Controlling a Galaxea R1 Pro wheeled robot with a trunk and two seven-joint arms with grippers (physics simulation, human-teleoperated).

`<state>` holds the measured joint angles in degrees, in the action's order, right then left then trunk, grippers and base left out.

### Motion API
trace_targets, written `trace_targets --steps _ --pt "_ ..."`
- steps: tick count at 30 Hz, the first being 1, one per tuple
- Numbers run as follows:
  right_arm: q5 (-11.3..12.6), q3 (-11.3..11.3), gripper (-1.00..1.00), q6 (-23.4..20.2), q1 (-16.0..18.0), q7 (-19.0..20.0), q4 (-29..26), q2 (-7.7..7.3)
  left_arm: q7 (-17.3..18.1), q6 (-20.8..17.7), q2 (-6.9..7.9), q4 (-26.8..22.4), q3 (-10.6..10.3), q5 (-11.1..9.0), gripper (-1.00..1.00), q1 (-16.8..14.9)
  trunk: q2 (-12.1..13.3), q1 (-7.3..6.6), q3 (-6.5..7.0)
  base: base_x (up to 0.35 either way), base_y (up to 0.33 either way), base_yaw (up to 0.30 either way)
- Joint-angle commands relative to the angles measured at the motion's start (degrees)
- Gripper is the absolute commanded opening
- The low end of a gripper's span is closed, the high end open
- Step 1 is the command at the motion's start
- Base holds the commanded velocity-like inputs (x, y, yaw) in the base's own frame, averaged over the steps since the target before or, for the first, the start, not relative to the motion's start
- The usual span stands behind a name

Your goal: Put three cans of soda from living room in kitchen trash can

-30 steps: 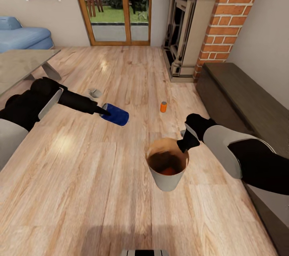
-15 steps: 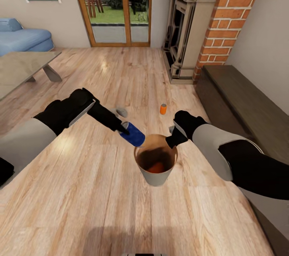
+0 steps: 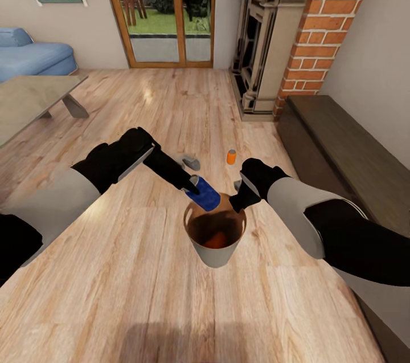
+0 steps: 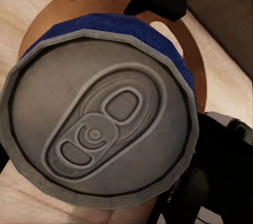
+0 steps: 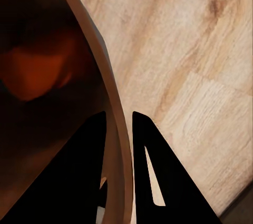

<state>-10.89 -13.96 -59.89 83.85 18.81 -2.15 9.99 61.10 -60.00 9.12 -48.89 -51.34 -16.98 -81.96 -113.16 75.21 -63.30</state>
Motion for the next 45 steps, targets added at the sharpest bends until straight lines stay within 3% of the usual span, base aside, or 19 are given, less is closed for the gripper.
trace_targets --steps 1,3,7,17,23,29,34,40,45 --pt "0.8 0.6 -1.00 -0.1 0.0 0.2 0.0 0.01 -0.7 0.0 -0.36 0.3 0.0 0.0 -1.00 0.0 0.0 -0.01 0.01 0.000 0.000 0.000" --pt "0.8 0.6 -1.00 -0.1 0.0 0.2 0.0 0.01 -4.8 0.0 -2.67 2.6 -0.1 0.0 -1.00 0.3 0.0 -0.01 0.01 0.000 0.000 0.000" --pt "0.8 0.6 -1.00 -0.1 0.0 0.2 0.0 0.01 -6.8 0.0 -4.27 4.1 -0.1 0.0 -1.00 0.4 0.0 -0.01 0.01 0.000 0.000 0.000" --pt "0.8 0.6 -1.00 -0.1 0.0 0.1 -0.1 0.01 -10.6 0.0 -6.64 4.7 -0.2 0.0 -1.00 2.9 0.0 -0.01 0.01 0.000 0.000 0.000" --pt "0.8 0.6 -1.00 -0.1 0.0 0.1 -0.2 0.01 -11.1 0.0 -7.28 4.8 -0.2 0.0 -1.00 3.7 0.0 -0.01 0.01 0.000 0.000 0.000" --pt "0.8 0.6 -1.00 -0.1 0.0 0.1 -0.2 0.01 -11.2 0.0 -8.54 5.8 -3.2 0.0 -1.00 4.5 0.0 -0.01 0.01 0.000 0.000 0.000" --pt "0.8 0.5 -1.00 -0.1 0.0 0.1 -0.3 0.01 -11.3 0.0 -11.29 9.9 -4.9 0.1 -1.00 5.2 0.0 -0.01 0.01 0.000 0.000 0.000" --pt "0.8 0.5 -1.00 -0.1 0.0 0.1 -0.4 0.01 -11.4 0.0 -11.94 11.1 -7.4 0.0 -1.00 5.5 0.0 -0.01 0.01 0.000 0.000 0.000" --pt "0.8 0.5 -1.00 -0.1 0.0 0.1 -0.4 0.01 -11.7 0.0 -12.16 12.0 -8.3 0.0 -1.00 5.6 0.0 -0.01 0.01 0.000 0.000 0.000"
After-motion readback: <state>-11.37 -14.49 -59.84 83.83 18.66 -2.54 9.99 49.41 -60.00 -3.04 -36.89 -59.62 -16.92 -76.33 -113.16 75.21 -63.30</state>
